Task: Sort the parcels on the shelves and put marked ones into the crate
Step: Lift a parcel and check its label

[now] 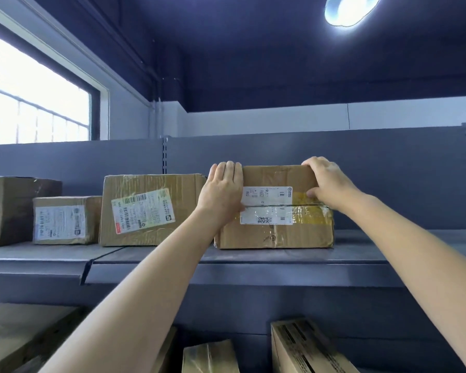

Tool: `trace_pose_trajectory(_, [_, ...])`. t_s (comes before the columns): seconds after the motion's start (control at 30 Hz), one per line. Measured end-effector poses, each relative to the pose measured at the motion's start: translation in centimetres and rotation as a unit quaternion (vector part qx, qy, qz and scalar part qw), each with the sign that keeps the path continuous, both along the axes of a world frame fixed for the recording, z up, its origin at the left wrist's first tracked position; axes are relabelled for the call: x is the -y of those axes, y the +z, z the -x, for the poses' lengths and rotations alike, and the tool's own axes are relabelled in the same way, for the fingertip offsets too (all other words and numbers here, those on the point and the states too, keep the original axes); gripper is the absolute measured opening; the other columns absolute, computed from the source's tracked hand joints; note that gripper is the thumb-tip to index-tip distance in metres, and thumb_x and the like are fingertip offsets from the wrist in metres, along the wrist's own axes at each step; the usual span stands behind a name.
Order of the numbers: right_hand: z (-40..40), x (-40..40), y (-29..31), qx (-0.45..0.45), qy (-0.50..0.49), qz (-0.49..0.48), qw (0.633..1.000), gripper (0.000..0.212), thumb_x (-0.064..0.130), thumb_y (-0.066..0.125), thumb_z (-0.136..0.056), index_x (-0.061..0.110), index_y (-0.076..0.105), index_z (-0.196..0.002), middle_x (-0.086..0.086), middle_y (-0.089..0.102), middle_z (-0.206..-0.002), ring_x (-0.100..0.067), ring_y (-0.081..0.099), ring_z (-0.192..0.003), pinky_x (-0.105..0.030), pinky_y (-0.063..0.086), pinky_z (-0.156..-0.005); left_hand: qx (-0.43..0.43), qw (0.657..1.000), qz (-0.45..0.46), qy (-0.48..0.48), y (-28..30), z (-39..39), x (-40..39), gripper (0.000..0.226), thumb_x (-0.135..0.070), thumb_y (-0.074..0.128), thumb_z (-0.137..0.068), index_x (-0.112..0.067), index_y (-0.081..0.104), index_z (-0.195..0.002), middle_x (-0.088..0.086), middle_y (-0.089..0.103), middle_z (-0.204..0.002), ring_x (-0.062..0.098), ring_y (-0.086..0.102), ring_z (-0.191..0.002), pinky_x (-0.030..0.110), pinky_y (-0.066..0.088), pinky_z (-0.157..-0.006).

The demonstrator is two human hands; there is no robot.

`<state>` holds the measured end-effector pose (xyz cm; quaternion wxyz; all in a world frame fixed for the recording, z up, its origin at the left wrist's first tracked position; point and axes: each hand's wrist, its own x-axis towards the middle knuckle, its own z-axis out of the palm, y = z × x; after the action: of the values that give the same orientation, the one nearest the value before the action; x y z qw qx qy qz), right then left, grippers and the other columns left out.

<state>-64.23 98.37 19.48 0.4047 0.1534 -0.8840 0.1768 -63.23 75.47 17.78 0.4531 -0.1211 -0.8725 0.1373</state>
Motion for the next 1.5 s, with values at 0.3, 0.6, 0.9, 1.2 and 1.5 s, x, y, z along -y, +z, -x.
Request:
trace_pose_trajectory(0.3, [-0.9,0.1,0.0,0.001,-0.046,-0.019,0.999,0.075,0.011,0.068,-0.08,0.013,0.025,-0.142,-0.007,0.022,-0.152,-0.024,0.012,-0.141,-0.041,0.021,-0.111,0.032,0.998,-0.029,-0.042,0.3,-1.1,1.2,0.088,-0.038,0.052,-0.09,0.002,-0.005,-0.145,0.019,-0.007,-0.156,0.028,-0.01,-0.144,0.04,-0.005,-0.117])
trace_pose_trajectory(0.6, [-7.4,5.4,-3.8,-0.037,-0.071,0.008,0.997,0.065,0.023,0.057,-0.089,0.013,0.023,-0.144,-0.006,0.022,-0.153,-0.021,0.017,-0.142,-0.039,0.021,-0.112,-0.002,0.992,0.007,-0.129,-2.2,-6.5,8.3,0.072,-0.026,0.051,-0.09,0.0,0.013,-0.145,0.017,0.013,-0.155,0.027,0.008,-0.144,0.034,0.0,-0.116])
trace_pose_trajectory(0.9, [-16.8,16.9,-11.2,0.061,-0.092,-0.014,0.994,0.061,0.03,0.054,-0.09,0.016,0.027,-0.143,-0.001,0.029,-0.151,-0.019,0.026,-0.138,-0.037,0.028,-0.108,0.084,0.972,-0.041,-0.215,-6.6,-12.1,18.0,0.054,-0.024,0.057,-0.086,0.0,0.037,-0.129,0.016,0.047,-0.13,0.032,0.036,-0.124,0.036,0.033,-0.099])
trace_pose_trajectory(1.2, [-24.0,27.5,-18.3,0.166,-0.077,0.003,0.983,0.061,0.031,0.053,-0.091,0.016,0.026,-0.143,0.001,0.026,-0.152,-0.015,0.023,-0.139,-0.033,0.024,-0.11,0.141,0.959,-0.067,-0.237,-14.7,-19.1,28.6,0.065,-0.025,0.058,-0.085,0.0,0.031,-0.138,0.015,0.042,-0.139,0.031,0.034,-0.128,0.031,0.023,-0.105])
trace_pose_trajectory(1.5, [-30.0,36.9,-24.9,0.213,-0.035,-0.005,0.976,0.062,0.03,0.054,-0.089,0.013,0.027,-0.142,-0.003,0.029,-0.151,-0.019,0.025,-0.138,-0.034,0.024,-0.11,0.213,0.948,-0.163,-0.173,-21.2,-28.1,36.9,0.049,-0.02,0.056,-0.084,0.001,0.043,-0.127,0.016,0.051,-0.126,0.032,0.043,-0.116,0.036,0.036,-0.095])
